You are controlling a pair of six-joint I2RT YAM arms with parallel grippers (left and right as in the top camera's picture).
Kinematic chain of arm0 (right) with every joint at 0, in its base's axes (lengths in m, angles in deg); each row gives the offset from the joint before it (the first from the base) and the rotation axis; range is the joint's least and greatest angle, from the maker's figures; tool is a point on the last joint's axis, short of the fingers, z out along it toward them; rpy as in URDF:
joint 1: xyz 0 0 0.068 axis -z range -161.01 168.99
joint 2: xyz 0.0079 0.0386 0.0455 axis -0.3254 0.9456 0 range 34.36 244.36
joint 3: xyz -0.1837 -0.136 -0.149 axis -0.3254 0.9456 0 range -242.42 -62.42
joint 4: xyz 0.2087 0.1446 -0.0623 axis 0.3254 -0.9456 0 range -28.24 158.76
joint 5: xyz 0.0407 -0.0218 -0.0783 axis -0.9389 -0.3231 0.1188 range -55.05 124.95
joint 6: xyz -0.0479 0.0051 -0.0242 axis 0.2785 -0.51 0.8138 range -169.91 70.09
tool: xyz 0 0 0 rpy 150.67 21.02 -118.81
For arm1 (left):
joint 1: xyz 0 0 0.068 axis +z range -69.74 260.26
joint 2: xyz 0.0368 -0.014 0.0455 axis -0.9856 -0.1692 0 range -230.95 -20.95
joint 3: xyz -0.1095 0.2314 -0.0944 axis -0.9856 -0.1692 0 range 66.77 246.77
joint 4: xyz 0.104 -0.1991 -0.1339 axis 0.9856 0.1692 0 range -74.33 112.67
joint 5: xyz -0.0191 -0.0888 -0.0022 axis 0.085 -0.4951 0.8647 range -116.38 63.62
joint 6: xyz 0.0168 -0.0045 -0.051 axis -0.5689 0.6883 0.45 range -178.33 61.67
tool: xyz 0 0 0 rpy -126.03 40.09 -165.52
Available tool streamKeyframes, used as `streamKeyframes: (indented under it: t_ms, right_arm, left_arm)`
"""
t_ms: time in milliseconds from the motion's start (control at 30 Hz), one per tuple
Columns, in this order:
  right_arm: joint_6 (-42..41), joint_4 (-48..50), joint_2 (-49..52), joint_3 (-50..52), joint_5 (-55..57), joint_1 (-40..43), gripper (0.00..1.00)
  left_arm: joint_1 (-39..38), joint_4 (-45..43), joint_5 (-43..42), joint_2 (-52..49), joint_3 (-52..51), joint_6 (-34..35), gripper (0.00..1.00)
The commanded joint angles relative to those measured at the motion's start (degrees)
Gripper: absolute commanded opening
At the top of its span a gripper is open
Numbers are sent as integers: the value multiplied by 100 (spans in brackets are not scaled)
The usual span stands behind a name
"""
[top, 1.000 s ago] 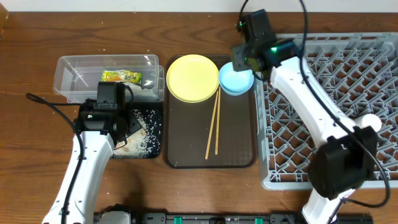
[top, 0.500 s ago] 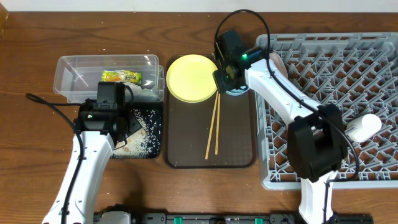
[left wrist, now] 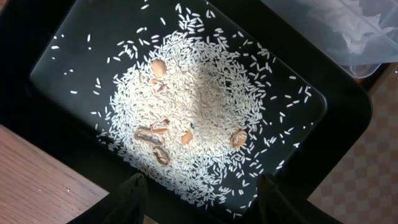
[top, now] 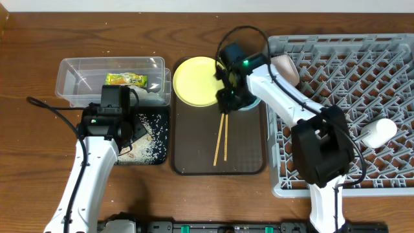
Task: Sort waste into correct bins and load items into the dishwasher rack
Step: 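Grasp the blue bowl rim on the brown tray with the right gripper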
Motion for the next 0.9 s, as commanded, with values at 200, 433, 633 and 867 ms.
streamKeyframes:
  t_ms: [200,433,633,867]
  right_arm:
    - [1432,-223,-63,-35,-1764,-63,64]
    - [1788,-284,-382,-72,-863,83,68]
    - [1707,133,-708,-343,973,227,61]
    - [2140,479,-553,-337,1775,380,37]
  left_arm:
    - [24,15,87,28,13,28,59]
    - [24,13,87,28,13,28,59]
    - [24,13,87,28,13,31,59]
    - [24,15,87,28,13,31,59]
